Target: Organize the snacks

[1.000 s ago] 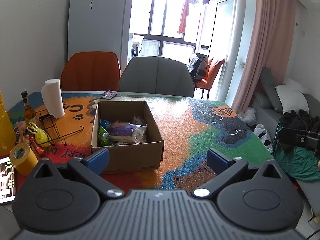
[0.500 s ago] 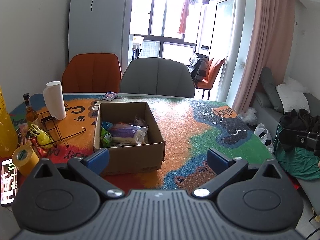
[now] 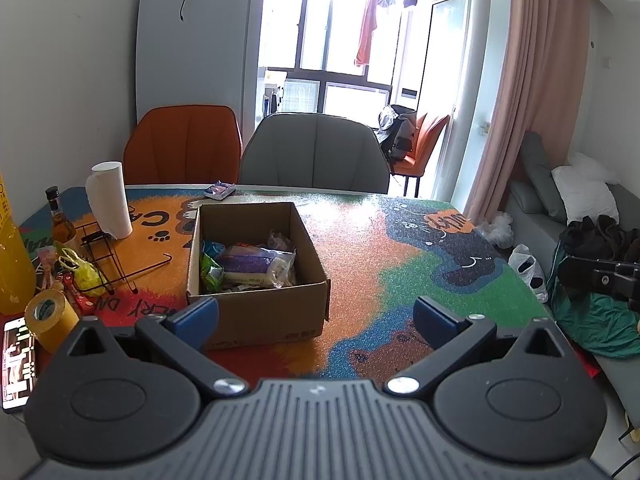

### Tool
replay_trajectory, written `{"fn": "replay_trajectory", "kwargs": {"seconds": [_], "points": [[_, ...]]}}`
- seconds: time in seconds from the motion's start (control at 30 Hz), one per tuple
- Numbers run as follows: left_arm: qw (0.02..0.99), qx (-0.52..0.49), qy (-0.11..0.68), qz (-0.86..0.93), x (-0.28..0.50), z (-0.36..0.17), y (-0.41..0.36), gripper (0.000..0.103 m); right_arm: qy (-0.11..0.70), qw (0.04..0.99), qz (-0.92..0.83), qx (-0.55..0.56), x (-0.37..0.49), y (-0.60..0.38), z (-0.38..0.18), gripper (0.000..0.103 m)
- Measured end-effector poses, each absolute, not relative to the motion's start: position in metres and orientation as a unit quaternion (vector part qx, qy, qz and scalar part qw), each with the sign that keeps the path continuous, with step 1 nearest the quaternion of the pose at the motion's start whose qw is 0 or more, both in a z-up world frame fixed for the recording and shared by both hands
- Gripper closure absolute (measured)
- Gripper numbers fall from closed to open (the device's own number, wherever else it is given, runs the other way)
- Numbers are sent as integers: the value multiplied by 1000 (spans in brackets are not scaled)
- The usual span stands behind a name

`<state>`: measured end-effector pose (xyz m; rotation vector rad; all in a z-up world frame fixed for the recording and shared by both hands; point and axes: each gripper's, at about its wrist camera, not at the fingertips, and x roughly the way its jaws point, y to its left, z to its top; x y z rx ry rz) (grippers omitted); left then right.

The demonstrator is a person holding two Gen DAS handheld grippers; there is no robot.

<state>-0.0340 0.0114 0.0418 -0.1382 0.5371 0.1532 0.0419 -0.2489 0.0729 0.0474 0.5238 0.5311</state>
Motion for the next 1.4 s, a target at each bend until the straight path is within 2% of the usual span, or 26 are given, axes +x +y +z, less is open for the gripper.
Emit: {"fn": "replay_trajectory", "kwargs": {"seconds": [1.4], "points": [[958,-64,270,71,-34,40,9,0,261,929,261,24,40,-249,71,0]]}}
